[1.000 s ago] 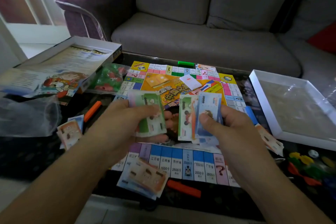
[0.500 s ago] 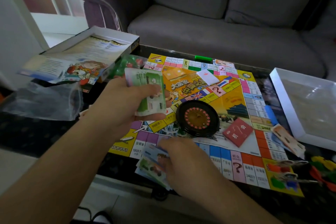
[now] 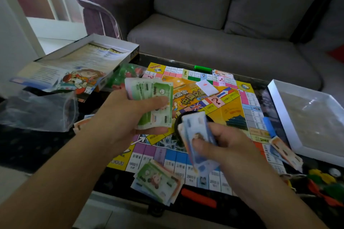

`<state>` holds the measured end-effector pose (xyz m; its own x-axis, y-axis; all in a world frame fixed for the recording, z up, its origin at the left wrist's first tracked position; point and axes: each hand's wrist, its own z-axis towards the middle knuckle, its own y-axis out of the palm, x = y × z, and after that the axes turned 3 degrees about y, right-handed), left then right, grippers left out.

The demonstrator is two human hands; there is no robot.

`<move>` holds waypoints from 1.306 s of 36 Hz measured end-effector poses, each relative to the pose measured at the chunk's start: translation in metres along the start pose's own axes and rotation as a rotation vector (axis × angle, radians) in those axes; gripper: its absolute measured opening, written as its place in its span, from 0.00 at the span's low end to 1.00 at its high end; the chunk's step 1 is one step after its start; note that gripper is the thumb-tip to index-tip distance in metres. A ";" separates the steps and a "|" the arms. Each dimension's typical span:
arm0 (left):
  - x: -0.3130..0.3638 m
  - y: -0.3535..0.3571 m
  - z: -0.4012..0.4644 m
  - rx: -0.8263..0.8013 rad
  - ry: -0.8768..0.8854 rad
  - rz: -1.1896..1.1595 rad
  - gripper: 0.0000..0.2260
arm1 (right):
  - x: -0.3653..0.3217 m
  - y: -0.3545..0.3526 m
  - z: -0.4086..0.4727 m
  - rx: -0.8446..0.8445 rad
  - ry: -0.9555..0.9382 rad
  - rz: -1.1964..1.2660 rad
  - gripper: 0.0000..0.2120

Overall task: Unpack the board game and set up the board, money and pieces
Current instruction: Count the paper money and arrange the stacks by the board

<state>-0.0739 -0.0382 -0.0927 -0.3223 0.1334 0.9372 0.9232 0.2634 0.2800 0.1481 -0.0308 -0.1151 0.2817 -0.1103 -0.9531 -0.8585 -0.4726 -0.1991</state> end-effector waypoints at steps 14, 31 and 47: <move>-0.040 0.061 -0.021 -0.174 -0.173 -0.019 0.08 | 0.003 -0.008 -0.005 0.368 -0.065 0.163 0.06; -0.049 0.097 -0.004 -0.165 -0.283 0.035 0.11 | 0.016 -0.230 0.002 0.467 0.243 -0.977 0.11; -0.051 0.103 -0.001 -0.158 -0.275 0.108 0.10 | 0.062 -0.229 0.018 0.351 0.298 -1.178 0.08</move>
<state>0.0374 -0.0187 -0.1111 -0.2451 0.4112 0.8780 0.9693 0.0847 0.2309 0.3546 0.0868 -0.1331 0.9969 0.0043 -0.0782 -0.0764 -0.1665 -0.9831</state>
